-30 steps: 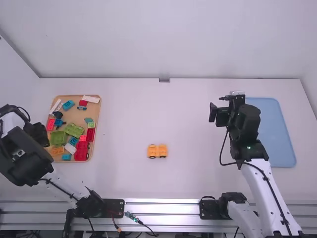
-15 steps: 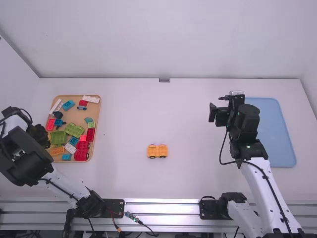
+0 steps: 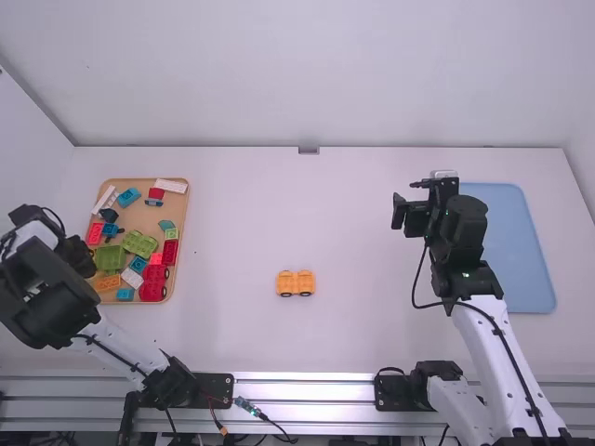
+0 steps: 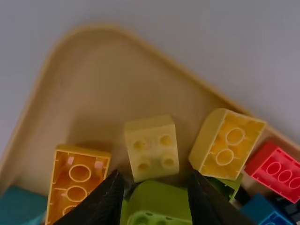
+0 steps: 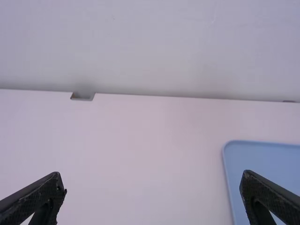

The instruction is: Assemble lego blocks to make yellow taxi

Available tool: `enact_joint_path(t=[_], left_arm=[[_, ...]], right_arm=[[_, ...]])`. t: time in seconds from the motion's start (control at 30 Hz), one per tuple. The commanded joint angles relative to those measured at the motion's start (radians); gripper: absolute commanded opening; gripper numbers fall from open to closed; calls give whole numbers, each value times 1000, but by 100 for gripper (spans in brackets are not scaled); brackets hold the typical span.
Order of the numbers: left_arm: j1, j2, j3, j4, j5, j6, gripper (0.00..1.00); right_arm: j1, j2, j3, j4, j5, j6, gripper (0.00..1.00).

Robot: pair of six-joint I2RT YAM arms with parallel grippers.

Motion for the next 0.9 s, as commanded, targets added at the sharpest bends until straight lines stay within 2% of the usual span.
enact_joint_path(t=[0.0, 0.4, 0.87], left_arm=[[4, 12, -22, -1, -25, -6, 37], [31, 12, -30, 8, -46, -32, 47], [30, 13, -72, 85, 13, -25, 44]], right_arm=[[3, 3, 30, 0, 0, 5, 99], [3, 4, 30, -2, 0, 6, 99], [3, 3, 30, -5, -30, 6, 99]])
